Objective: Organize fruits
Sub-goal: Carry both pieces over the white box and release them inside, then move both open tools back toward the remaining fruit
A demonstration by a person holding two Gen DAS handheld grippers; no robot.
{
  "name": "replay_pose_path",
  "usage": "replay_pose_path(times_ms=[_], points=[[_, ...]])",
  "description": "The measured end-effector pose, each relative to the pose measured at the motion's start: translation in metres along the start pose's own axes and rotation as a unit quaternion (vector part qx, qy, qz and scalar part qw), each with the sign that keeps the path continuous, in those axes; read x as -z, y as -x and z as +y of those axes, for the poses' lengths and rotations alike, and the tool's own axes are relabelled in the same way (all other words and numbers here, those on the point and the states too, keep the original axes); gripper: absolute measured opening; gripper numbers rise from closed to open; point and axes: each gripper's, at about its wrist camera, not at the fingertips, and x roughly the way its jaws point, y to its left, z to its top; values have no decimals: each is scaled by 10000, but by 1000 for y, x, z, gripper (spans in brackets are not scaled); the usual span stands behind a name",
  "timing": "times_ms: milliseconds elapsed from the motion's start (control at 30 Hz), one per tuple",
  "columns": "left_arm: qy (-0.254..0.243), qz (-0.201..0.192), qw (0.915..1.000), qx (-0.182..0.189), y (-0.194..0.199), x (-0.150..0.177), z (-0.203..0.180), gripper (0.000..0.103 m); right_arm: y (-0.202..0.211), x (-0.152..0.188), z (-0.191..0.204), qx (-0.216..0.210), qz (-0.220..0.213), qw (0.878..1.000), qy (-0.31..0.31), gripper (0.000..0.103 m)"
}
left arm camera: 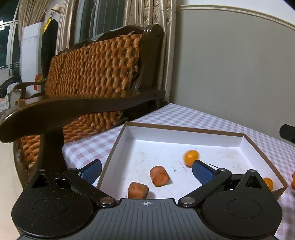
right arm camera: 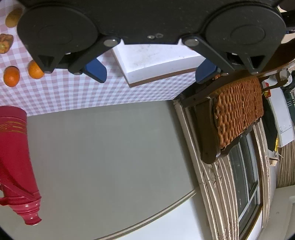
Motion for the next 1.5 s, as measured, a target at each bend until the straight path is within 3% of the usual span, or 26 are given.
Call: replay_pose_path(times_ms=[300,767,1033,1200,1500], points=[[-120,11,9999,-63,2,1,-6,103,3,7,0,115,217,9996,157,97],[-392,157,9990,128,11,7,-17,103,22,14,-4,129,315,9990,279,97],[-995,-119,9939,454,32,3,-26,103,37,14,-8,196,292,9988,342,97],[-892,-371,9928,714,50,14,-25,103,42,16,-10,330,200,9988,312,97],[-1224,-467,9867,963,61,27,-43,103,56,25,-21,654,231,9962,519,97]])
